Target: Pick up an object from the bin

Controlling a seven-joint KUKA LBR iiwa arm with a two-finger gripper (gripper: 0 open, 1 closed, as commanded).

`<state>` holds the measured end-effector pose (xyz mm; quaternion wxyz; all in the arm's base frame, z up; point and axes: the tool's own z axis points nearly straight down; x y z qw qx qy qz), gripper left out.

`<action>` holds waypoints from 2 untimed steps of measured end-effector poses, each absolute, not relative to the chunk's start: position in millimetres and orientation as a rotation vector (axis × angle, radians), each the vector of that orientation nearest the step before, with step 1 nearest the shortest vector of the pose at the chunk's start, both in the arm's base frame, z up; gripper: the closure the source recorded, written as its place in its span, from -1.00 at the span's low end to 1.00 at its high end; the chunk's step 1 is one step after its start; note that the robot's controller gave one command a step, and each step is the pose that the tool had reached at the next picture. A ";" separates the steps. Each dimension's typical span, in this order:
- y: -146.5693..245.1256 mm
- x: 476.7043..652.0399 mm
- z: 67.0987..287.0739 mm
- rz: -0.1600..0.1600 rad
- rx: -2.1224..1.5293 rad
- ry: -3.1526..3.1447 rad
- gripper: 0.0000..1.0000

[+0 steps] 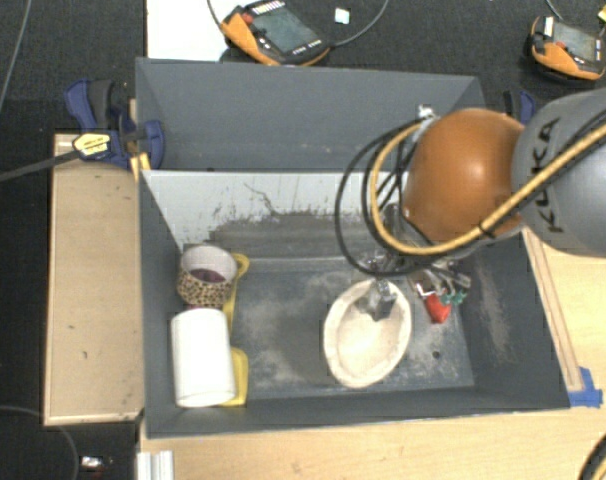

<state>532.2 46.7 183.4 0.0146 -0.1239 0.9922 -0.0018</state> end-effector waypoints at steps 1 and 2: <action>24.8 542.6 105.6 -0.001 -0.224 3.110 1.00; 57.0 548.0 338.7 -0.005 -0.401 3.064 1.00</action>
Offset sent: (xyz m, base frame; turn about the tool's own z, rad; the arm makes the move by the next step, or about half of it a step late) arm 0.0138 0.0100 0.1510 -0.0152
